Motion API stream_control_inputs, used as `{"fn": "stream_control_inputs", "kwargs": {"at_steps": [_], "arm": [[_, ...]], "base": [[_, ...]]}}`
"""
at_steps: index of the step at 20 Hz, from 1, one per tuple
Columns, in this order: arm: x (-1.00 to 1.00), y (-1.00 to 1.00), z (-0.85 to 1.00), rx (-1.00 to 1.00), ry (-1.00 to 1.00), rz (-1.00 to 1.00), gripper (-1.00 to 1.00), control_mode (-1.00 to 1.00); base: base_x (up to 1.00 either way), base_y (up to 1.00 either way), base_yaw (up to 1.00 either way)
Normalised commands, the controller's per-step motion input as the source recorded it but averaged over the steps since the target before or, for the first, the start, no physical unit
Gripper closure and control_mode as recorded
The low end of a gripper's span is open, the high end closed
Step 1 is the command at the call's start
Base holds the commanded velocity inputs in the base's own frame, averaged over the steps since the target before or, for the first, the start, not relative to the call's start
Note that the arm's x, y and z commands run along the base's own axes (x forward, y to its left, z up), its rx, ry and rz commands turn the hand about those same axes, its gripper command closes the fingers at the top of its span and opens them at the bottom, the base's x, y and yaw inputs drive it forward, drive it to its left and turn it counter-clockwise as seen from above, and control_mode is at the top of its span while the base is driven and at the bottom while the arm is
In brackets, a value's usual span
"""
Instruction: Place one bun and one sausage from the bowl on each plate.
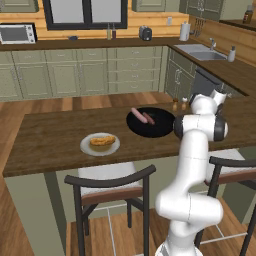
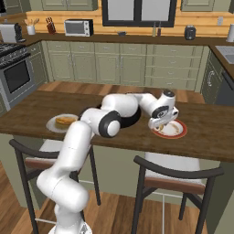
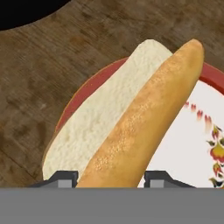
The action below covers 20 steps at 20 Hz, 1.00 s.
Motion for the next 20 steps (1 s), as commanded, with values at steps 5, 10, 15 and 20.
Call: {"fn": "stream_control_inputs", "kwargs": {"at_steps": [5, 10, 15, 20], "arm": [[0.08, 0.0, -0.31, 0.0, 0.0, 0.0, 1.0, -1.0], [0.07, 0.0, 0.01, 0.0, 0.0, 0.0, -1.0, -1.0], [0.0, -0.01, 0.02, 0.0, 0.0, 0.0, -1.0, -1.0], [0.0, -0.01, 0.19, 0.0, 0.0, 0.0, -1.0, -1.0]], "base": [[0.0, 0.0, 0.0], [0.0, 0.0, 0.0], [0.0, 0.0, 0.0], [0.0, 0.0, 0.0]]}}
